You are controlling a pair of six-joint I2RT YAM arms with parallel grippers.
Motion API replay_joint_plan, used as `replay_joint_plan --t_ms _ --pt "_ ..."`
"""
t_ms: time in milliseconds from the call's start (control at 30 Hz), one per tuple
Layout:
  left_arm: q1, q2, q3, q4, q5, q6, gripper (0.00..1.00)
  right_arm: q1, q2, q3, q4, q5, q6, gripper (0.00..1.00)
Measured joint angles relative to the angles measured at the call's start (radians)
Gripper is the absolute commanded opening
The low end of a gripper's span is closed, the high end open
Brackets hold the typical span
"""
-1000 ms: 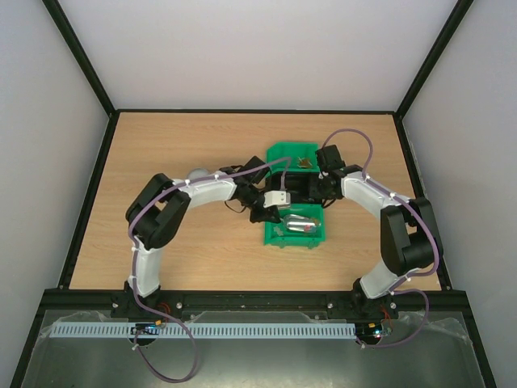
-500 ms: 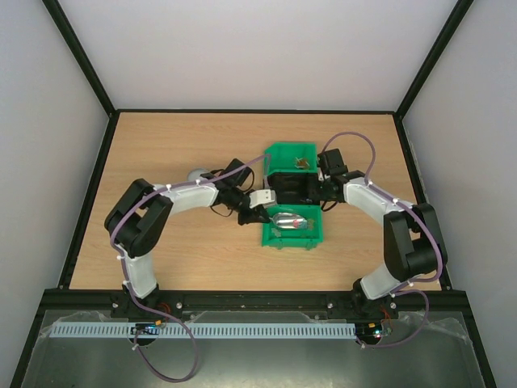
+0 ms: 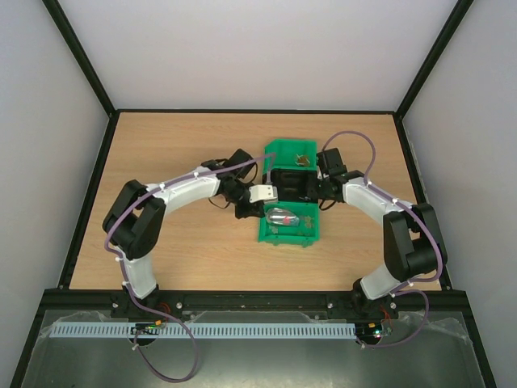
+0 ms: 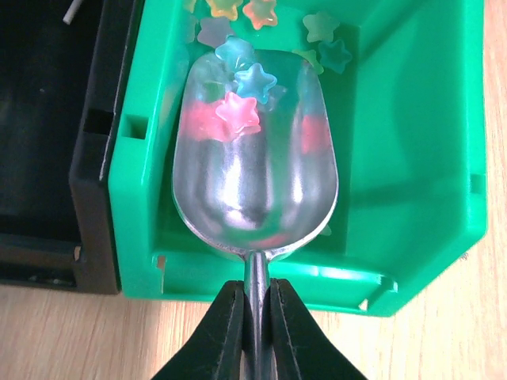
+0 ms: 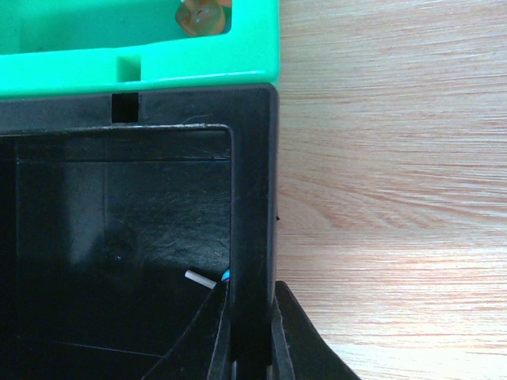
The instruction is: Pack the candies
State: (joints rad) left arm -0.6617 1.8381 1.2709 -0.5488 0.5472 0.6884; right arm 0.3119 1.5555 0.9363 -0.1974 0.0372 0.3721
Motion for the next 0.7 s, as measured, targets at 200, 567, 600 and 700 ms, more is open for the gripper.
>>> replay_joint_plan --t_ms 200,567,600,700 --pt "-0.035 0.043 0.157 -0.174 -0.114 0.016 0.02 0.0 0.0 0.018 -0.014 0.033 0.023 0.01" --pt "-0.107 0.175 0.332 -0.268 -0.186 -0.026 0.02 -0.007 0.045 0.054 -0.075 0.061 0.037 0.01" --pt "-0.112 0.195 0.357 -0.278 -0.179 -0.035 0.02 -0.007 0.047 0.055 -0.076 0.061 0.037 0.01" --pt "-0.13 0.25 0.428 -0.294 -0.158 -0.062 0.02 -0.007 0.053 0.064 -0.084 0.062 0.037 0.01"
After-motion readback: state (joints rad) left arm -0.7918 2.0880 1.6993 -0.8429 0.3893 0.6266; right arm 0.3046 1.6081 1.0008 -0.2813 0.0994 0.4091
